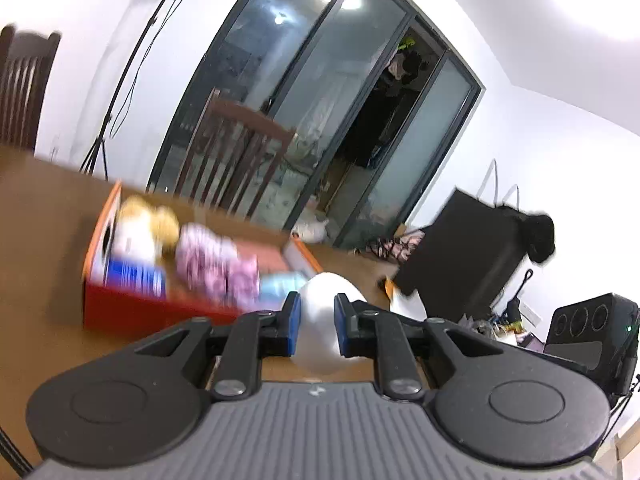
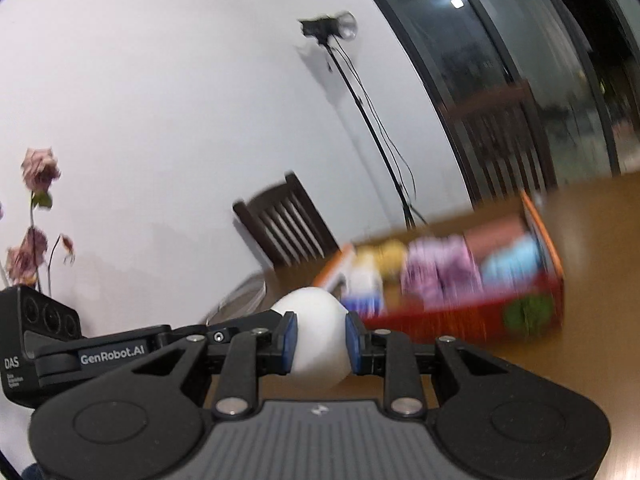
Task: Organize soft objects
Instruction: 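Carry the white round puff into the cardboard box and open both grippers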
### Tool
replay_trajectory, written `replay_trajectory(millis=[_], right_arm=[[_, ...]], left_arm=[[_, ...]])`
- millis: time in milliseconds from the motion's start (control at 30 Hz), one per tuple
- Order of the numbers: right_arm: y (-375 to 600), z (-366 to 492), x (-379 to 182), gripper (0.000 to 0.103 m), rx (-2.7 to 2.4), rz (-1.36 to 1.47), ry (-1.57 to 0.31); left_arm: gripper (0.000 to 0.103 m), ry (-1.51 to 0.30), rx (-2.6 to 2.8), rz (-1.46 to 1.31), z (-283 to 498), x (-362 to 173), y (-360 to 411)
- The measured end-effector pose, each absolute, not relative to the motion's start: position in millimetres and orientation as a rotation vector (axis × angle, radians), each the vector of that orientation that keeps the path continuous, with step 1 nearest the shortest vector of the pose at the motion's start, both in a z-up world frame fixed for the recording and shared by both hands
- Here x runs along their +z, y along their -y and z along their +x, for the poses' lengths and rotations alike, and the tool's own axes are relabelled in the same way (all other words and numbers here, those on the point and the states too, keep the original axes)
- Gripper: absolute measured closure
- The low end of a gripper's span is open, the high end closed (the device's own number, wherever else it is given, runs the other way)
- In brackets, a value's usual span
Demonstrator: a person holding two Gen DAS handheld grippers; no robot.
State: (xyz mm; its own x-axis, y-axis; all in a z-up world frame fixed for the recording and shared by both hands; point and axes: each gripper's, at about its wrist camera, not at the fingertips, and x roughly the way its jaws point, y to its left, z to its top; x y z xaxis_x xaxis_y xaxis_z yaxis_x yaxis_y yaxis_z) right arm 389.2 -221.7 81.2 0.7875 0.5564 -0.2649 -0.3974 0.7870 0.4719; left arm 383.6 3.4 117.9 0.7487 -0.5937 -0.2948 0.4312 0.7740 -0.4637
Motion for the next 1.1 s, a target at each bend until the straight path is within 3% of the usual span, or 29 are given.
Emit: replay_trajectory(millis=[200, 500, 767, 800, 833, 867, 1033, 1100], right_arm=[[218, 503, 94, 0.078, 0.519, 0.483, -0.537], [203, 593, 4, 0.079, 0.411, 0.569, -0.904], [190, 605, -6, 0.078, 0.388, 0.466, -0.934], [189, 603, -4, 0.078, 0.388, 0.455, -0.926], [190, 601, 0, 0.078, 0.389, 0.445, -0.915], [191, 599, 4, 0.076, 0.387, 0.432, -0.905], [207, 574, 49, 0.062, 0.371, 0.398, -0.799], [215, 561, 72, 0.055, 0.366, 0.366, -0.748]], left_arm=[[0.085, -0.585, -0.530, -0.417, 493, 115, -9], [0.085, -0.829, -0.432, -0.310, 560, 35, -1], [0.083, -0.826, -0.394, -0.209, 558, 31, 4], [0.082, -0.827, -0.397, -0.209, 557, 33, 4], [0.074, -0.826, -0.403, -0.207, 555, 38, 2], [0.065, -0.814, -0.406, -0.208, 552, 43, 0], [0.063, -0.712, -0.386, -0.187, 526, 90, -16], [0.058, -0.654, -0.366, -0.168, 508, 113, -26]])
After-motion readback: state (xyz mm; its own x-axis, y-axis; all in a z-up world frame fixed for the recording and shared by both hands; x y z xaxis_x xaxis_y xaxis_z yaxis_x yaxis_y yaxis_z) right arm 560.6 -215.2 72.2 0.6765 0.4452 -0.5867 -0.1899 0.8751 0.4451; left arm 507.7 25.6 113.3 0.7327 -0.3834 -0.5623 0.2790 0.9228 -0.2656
